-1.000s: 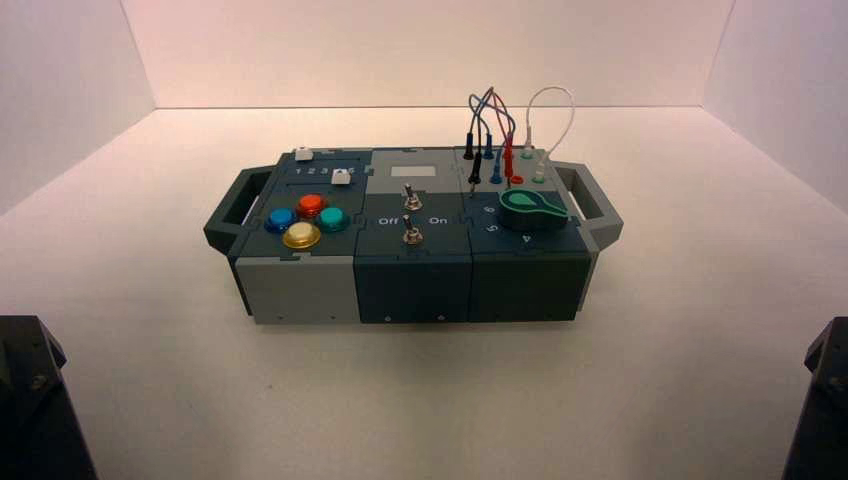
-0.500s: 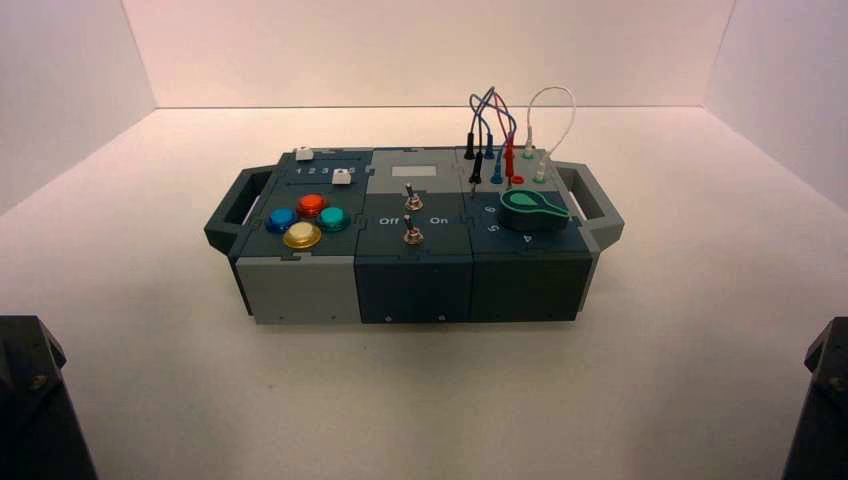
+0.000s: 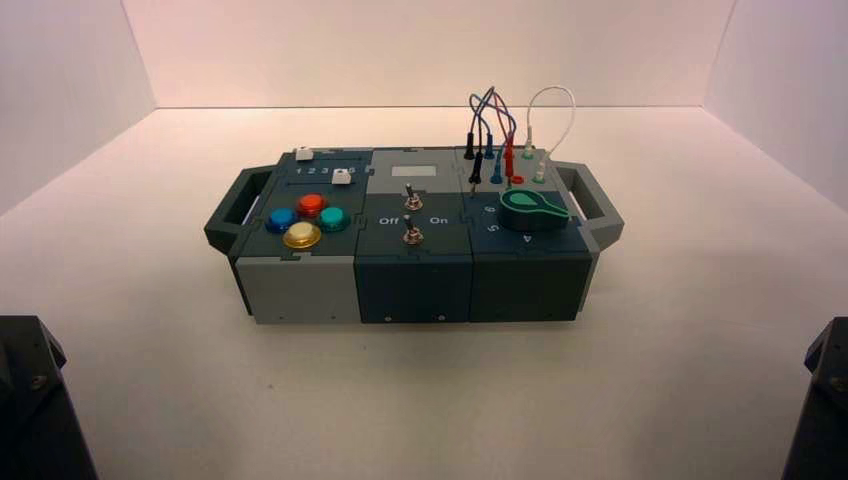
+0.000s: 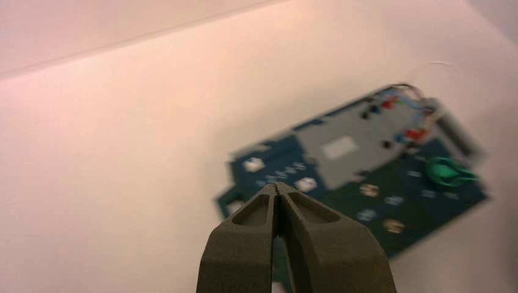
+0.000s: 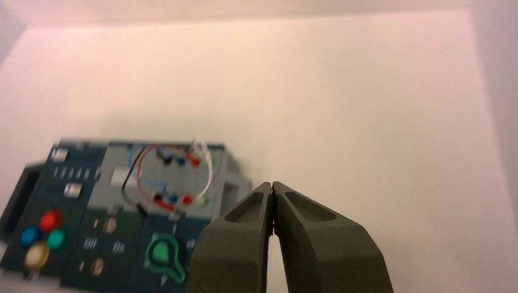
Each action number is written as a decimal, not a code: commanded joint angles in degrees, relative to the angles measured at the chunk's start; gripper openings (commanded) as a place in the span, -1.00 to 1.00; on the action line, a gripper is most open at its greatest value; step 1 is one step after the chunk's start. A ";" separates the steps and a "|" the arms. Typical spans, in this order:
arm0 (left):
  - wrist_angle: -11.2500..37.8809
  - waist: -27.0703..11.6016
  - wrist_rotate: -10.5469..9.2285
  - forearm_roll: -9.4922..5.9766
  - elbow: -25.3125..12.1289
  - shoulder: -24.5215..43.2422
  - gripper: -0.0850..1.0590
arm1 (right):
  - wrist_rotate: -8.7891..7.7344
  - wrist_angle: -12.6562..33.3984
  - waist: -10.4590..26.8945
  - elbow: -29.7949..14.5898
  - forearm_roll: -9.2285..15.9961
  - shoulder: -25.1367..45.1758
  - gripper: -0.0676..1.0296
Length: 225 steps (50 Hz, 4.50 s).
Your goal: Pull the white wire.
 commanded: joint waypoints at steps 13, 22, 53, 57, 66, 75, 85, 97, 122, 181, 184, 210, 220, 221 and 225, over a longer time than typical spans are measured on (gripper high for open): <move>1.93 -6.06 0.44 -8.26 -5.98 6.42 -0.91 | -2.37 10.37 4.13 -6.86 0.35 12.48 -0.91; 5.01 -8.79 0.44 -10.11 -7.03 9.40 -0.91 | -3.96 11.25 5.80 -8.44 0.53 17.31 -0.84; 14.15 -12.48 1.93 -11.43 -12.04 15.82 -0.91 | -2.64 9.40 8.96 -11.43 2.72 27.51 0.08; 14.41 -13.36 2.02 -11.43 -12.74 16.96 -0.91 | -2.37 8.44 10.02 -11.43 2.72 29.36 0.10; 14.85 -15.21 2.02 -11.43 -13.89 18.37 -0.91 | -0.70 5.36 12.66 -11.43 2.72 32.96 0.10; 16.08 -15.91 2.02 -11.43 -14.85 19.42 -0.91 | -0.35 3.52 13.89 -12.13 2.64 36.39 0.10; 17.67 -16.00 2.02 -11.43 -15.56 20.21 -0.91 | -0.09 2.46 14.06 -13.45 2.11 39.64 0.10; 18.19 -16.17 2.11 -11.43 -16.44 20.04 -0.91 | 0.97 0.53 14.41 -14.33 1.85 42.71 0.10; 18.37 -16.17 2.11 -11.43 -16.88 20.30 -0.91 | 1.58 -1.41 15.64 -16.61 2.02 47.99 -0.02; 18.37 -16.17 2.11 -11.43 -16.08 20.48 -0.91 | 1.23 0.79 17.49 -18.90 1.93 49.39 -0.91; 18.28 -16.17 2.11 -11.43 -16.00 20.48 -0.91 | 1.23 1.32 17.49 -19.34 1.85 48.78 -0.91; 18.37 -16.17 2.11 -11.43 -16.00 20.48 -0.91 | 1.32 7.38 17.49 -21.18 0.35 45.26 -0.91; 18.28 -16.17 2.11 -11.25 -16.00 20.57 -0.91 | 0.79 11.25 17.49 -21.09 -0.70 44.30 -0.91; 18.28 -16.17 2.20 -11.25 -16.08 20.57 -0.91 | 0.62 11.60 17.49 -21.01 -0.79 44.03 -0.91; 18.37 -16.17 2.20 -11.16 -16.00 20.57 -0.91 | -0.18 12.48 17.49 -20.92 -1.14 43.51 -0.91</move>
